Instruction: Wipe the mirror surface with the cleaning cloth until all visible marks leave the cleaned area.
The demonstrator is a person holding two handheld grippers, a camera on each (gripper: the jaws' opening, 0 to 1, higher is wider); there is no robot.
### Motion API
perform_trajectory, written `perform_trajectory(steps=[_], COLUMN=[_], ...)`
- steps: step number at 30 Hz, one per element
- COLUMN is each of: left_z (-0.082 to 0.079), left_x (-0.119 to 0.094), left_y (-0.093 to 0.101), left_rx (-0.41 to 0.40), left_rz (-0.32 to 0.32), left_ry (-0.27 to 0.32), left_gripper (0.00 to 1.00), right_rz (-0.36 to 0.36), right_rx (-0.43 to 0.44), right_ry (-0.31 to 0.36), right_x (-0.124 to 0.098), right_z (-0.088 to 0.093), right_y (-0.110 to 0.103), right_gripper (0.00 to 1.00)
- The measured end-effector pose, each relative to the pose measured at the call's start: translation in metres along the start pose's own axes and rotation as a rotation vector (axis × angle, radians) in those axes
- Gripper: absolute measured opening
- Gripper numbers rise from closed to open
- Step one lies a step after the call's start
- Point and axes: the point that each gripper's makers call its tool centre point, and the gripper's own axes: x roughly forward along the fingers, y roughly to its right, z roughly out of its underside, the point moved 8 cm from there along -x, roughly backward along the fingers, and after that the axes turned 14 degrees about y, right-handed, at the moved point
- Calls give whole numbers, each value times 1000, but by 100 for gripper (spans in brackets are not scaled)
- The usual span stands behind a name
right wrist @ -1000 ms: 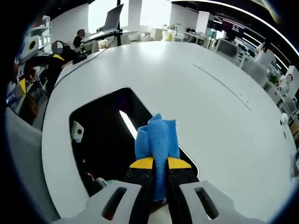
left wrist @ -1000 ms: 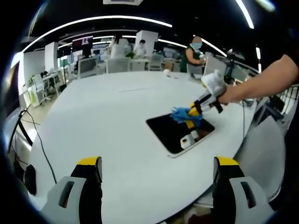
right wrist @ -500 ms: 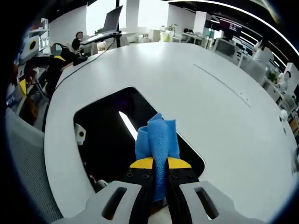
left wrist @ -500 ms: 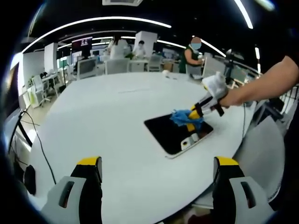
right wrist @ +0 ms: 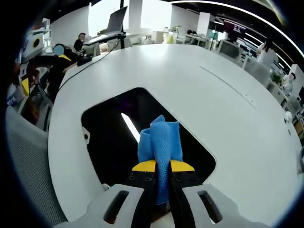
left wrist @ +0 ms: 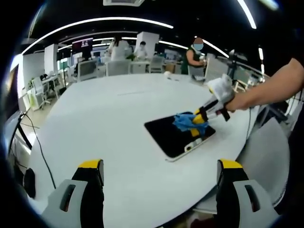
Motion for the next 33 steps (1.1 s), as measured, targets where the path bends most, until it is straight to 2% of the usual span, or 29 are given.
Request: perform_trajectory(steps=[17, 23, 26, 33], left_z=[-2, 0, 1, 1], left_x=[5, 8, 10, 10], left_y=[10, 13, 11, 15], left_rx=[15, 18, 7, 2], left_rz=[4, -19, -44, -69], left_ry=[-2, 15, 31, 44], left_gripper=[100, 100, 100, 100], right_rz=[-13, -27, -33, -55], right_rx=[-14, -24, 1, -23], right_ry=[4, 10, 18, 14], right_x=[-7, -12, -14, -20], right_z=[5, 7, 8, 11], right_y=[-17, -24, -26, -38], right_gripper=[3, 3, 4, 4])
